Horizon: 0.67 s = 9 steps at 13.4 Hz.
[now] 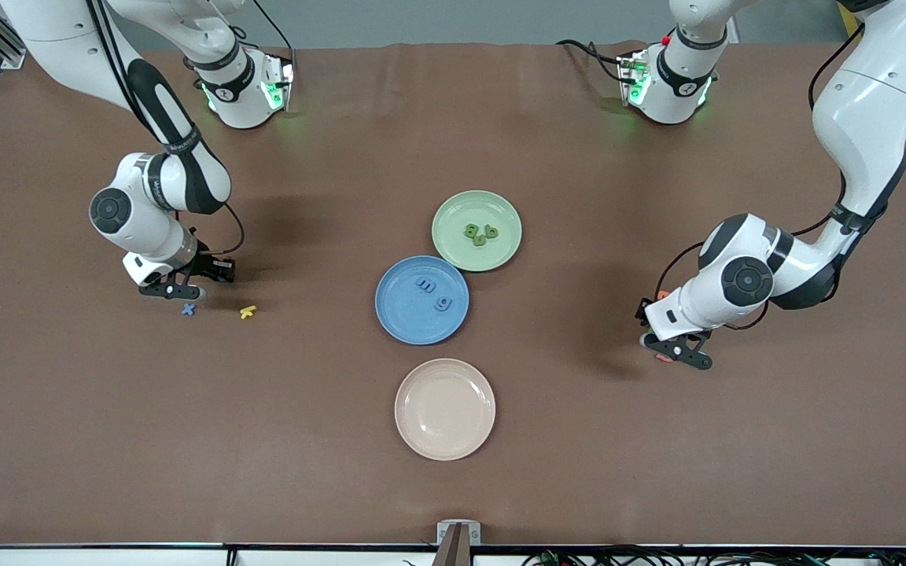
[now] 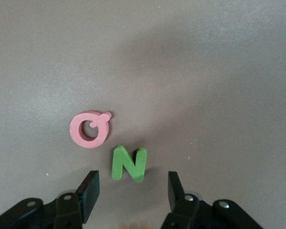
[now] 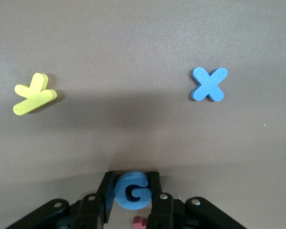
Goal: Sort letters by color into matching plates
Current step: 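Carry the G to the blue plate while the left gripper lifts green N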
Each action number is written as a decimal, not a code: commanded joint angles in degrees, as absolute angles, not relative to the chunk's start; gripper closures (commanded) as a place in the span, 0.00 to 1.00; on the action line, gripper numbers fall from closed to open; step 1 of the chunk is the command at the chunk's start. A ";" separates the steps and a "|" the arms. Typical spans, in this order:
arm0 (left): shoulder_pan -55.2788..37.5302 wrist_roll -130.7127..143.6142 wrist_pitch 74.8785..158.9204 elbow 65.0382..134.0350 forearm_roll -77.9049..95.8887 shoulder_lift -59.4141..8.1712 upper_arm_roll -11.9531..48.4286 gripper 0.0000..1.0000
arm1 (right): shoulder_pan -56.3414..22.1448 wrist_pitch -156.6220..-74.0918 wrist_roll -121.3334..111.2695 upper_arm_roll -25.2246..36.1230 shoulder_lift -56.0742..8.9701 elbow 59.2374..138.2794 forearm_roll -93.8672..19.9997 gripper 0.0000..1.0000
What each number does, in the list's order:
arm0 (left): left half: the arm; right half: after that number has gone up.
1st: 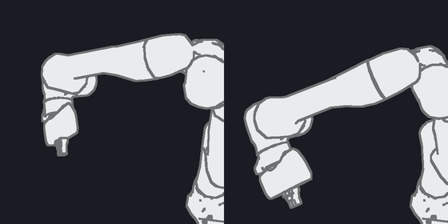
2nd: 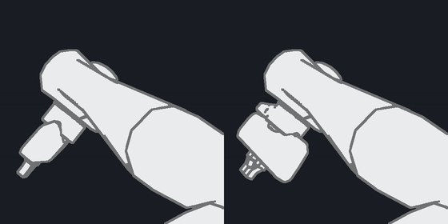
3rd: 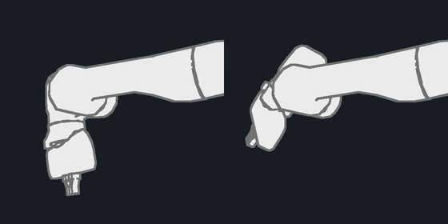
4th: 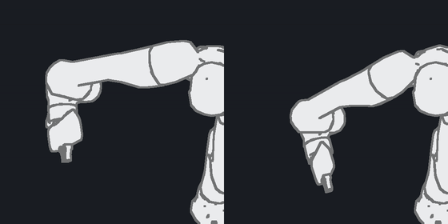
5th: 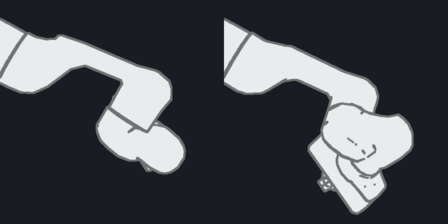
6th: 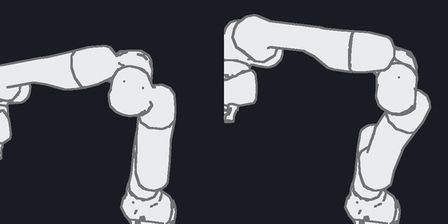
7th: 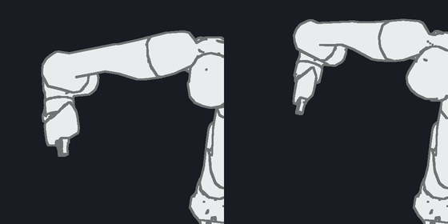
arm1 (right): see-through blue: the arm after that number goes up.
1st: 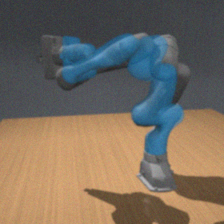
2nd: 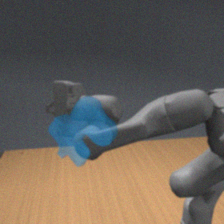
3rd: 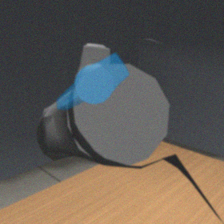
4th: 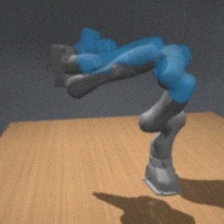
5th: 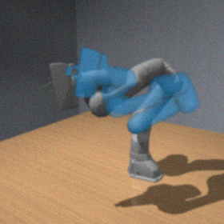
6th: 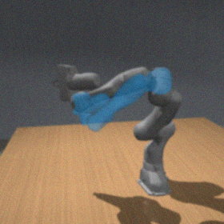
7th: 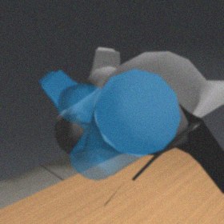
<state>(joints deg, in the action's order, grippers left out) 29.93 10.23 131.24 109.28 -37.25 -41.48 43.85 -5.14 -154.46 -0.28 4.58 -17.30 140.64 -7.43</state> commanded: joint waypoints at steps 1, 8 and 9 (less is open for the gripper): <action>29.44 10.28 132.45 108.54 -38.76 -42.54 43.51 0.35 | -4.84 -153.99 0.97 4.31 -16.00 140.98 -6.42 0.89; 29.44 11.16 133.06 108.11 -41.13 -43.94 42.98 0.38 | -5.19 -138.03 1.23 4.31 -12.75 130.55 -6.42 0.90; 29.44 11.16 133.07 108.11 -41.13 -43.95 42.98 0.40 | -5.53 -133.29 2.71 4.22 -12.74 126.78 -6.33 0.90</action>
<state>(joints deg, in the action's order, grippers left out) 29.89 10.32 132.60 109.05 -39.67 -43.15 43.14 -5.17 -140.55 -0.07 4.48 -13.86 132.18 -7.43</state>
